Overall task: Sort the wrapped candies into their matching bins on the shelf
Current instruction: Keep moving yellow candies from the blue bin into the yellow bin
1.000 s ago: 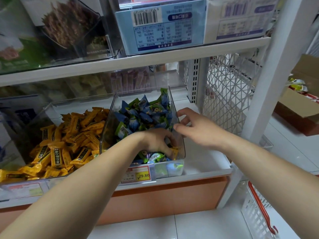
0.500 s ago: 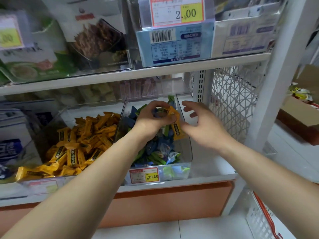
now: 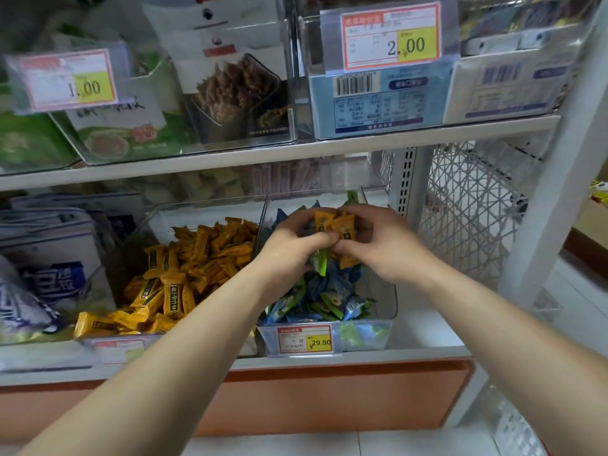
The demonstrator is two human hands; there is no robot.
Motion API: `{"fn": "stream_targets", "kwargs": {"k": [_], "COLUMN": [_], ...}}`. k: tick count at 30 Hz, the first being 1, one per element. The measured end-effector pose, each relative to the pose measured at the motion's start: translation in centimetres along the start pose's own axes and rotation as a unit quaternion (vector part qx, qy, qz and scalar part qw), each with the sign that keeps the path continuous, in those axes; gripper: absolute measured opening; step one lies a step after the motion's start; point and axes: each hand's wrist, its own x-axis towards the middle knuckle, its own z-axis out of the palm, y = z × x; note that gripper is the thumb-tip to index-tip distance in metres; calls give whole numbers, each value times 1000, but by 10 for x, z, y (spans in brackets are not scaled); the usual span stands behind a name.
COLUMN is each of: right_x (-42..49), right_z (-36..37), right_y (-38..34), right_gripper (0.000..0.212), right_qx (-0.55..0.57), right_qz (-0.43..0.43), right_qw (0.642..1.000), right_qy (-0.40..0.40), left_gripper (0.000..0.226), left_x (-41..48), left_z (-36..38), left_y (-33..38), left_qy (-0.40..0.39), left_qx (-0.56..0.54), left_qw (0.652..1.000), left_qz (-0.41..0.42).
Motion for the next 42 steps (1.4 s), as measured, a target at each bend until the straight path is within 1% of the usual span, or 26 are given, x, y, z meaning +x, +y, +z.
{"fn": "stream_targets", "kwargs": {"k": [3, 5, 7, 9, 11, 14, 18, 23, 27, 30, 32, 34, 37, 39, 42], "right_x": [1, 2, 2, 1, -1, -2, -5, -8, -9, -7, -6, -6, -5, -3, -1], "right_z": [3, 5, 4, 2, 1, -1, -5, -10, -12, -15, -9, 5, 28, 42, 62], "right_y": [0, 0, 1, 0, -2, -4, -4, -2, -1, -6, -13, -21, -35, -44, -55], "right_gripper": [28, 21, 17, 15, 13, 8, 7, 9, 18, 12, 11, 13, 13, 19, 22], "right_qx": [-2, 2, 4, -4, -10, -10, -26, -61, -65, 1, 61, 130, 185, 189, 178], "right_qz": [-15, -8, 3, 9, 8, -1, 3, -1, 7, 20, 26, 45, 75, 89, 70], "right_qw": [1000, 1000, 999, 998, 999, 998, 996, 992, 986, 987, 984, 973, 960, 965, 976], "right_qy": [2, 20, 51, 60, 48, 66, 82, 107, 151, 160, 166, 183, 197, 161, 104], "left_gripper": [25, 24, 22, 22, 24, 22, 24, 26, 16, 9, 7, 8, 19, 25, 22], "left_x": [-4, -5, -6, -9, -10, -9, -6, -1, 0, -4, -12, -21, -34, -40, -44], "left_z": [-6, -8, -10, -11, -12, -11, -3, 10, 13, 12, 14, 15, 4, -12, -46], "left_y": [0, 1, 2, 2, 2, 6, 4, 3, 7, 13, 14, 14, 13, 16, 21], "left_qy": [-15, -7, 3, -2, -6, 8, 29, 52, 59, 55, 43, 49, 80, 96, 109], "left_qx": [1, 44, 99, 131, 143, 147, 146, 102, 94, 128, 117, 117, 165, 178, 240], "left_qw": [1000, 999, 994, 990, 989, 988, 987, 991, 989, 983, 988, 990, 979, 976, 962], "left_qz": [-5, 12, 36, 43, 36, 48, 60, 62, 97, 118, 88, 66, 87, 79, 73]}}
